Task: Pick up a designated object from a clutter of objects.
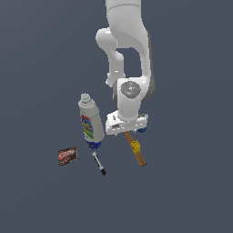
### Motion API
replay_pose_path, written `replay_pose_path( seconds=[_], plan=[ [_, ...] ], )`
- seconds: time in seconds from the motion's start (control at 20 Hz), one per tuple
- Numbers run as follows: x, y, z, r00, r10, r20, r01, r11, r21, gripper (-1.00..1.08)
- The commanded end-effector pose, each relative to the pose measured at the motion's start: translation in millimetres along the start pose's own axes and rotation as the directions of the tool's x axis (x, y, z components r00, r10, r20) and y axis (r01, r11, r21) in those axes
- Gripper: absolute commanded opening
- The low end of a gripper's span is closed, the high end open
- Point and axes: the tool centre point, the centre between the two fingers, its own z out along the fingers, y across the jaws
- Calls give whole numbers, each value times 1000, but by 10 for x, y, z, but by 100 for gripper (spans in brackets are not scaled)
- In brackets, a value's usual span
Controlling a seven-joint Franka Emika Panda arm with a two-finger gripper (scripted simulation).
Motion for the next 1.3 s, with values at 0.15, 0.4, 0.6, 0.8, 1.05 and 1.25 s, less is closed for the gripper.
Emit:
replay_pose_path(
  seconds=[0.15,0.4,0.6,0.8,1.05,1.25],
  plan=[
    [-4,-1,23,1000,-1,0,1,1000,0,100],
    [-10,-1,159,1000,-1,0,1,1000,0,100],
    [-15,-3,351,1000,-1,-1,1,1000,0,100],
    [-13,-2,484,1000,-1,-1,1,1000,0,100],
    [-10,-3,523,1000,-2,-1,2,1000,0,-100],
    [-10,-3,523,1000,-2,-1,2,1000,0,-100]
  ],
)
